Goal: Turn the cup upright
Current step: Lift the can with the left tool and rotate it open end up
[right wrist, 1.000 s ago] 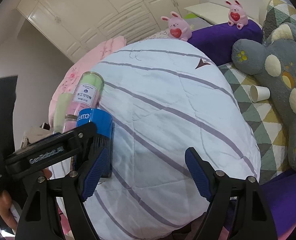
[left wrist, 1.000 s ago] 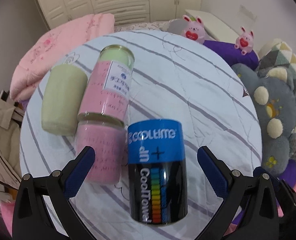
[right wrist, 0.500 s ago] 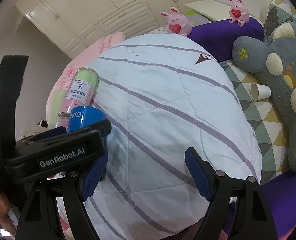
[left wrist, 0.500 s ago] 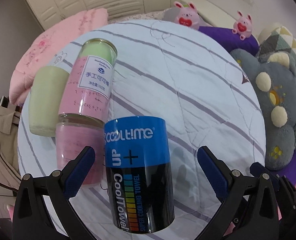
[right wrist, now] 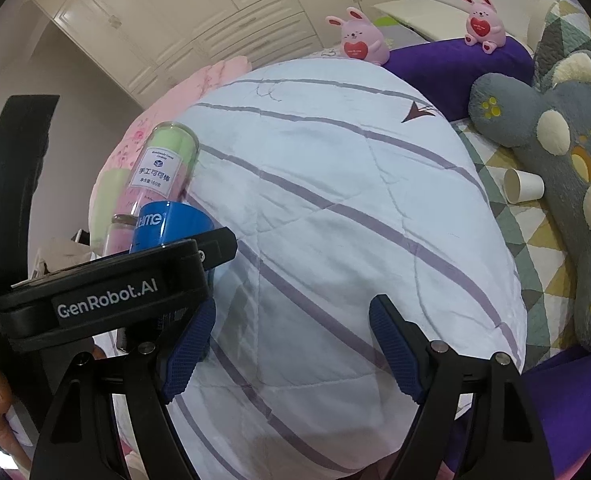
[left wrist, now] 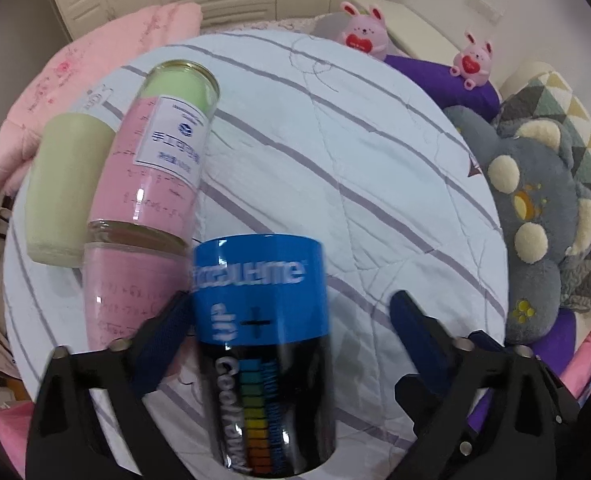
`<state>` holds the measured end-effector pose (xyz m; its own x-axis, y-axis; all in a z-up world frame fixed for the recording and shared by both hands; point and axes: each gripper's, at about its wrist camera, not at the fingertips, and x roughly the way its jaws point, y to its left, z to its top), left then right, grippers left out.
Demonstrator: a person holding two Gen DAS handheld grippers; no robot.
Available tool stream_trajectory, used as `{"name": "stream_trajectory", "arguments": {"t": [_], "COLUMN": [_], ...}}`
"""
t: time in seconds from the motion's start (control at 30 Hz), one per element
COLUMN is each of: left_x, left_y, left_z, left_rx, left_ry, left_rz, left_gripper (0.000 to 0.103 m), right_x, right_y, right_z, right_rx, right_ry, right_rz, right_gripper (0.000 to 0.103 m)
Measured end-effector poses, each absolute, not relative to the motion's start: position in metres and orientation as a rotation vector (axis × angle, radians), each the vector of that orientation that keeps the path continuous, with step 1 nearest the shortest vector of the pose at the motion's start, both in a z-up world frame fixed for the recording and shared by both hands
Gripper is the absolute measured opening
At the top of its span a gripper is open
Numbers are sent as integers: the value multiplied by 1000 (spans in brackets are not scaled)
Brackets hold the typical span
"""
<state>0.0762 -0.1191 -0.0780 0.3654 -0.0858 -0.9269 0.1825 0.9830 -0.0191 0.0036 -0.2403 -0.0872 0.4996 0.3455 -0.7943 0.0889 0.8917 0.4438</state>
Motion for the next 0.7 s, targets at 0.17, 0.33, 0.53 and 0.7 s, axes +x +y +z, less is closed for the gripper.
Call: {"name": "stream_trajectory", "arguments": {"t": [0.17,0.33,0.53,0.7], "left_x": [74,69,59,51], "left_y": [-117,-115,-111,-105], "left_z": [-79,-73,-58,-43], "left_rx": [133,124,133,133], "left_ry": [1166,1134,1041,933], "left_rz": [-169,-187,-204,-198], "left_gripper": [69,69,69,68], "right_x": [6,8,9,11], "right_y": [-233,-228,-223,-219], "right_z": [-89,-89,-89,-87], "right_rx": [432,413,403,388], "right_ry": [1057,1057,1051,1034], "right_rz": [160,167,171,169], "right_gripper": [81,81,81,81]}}
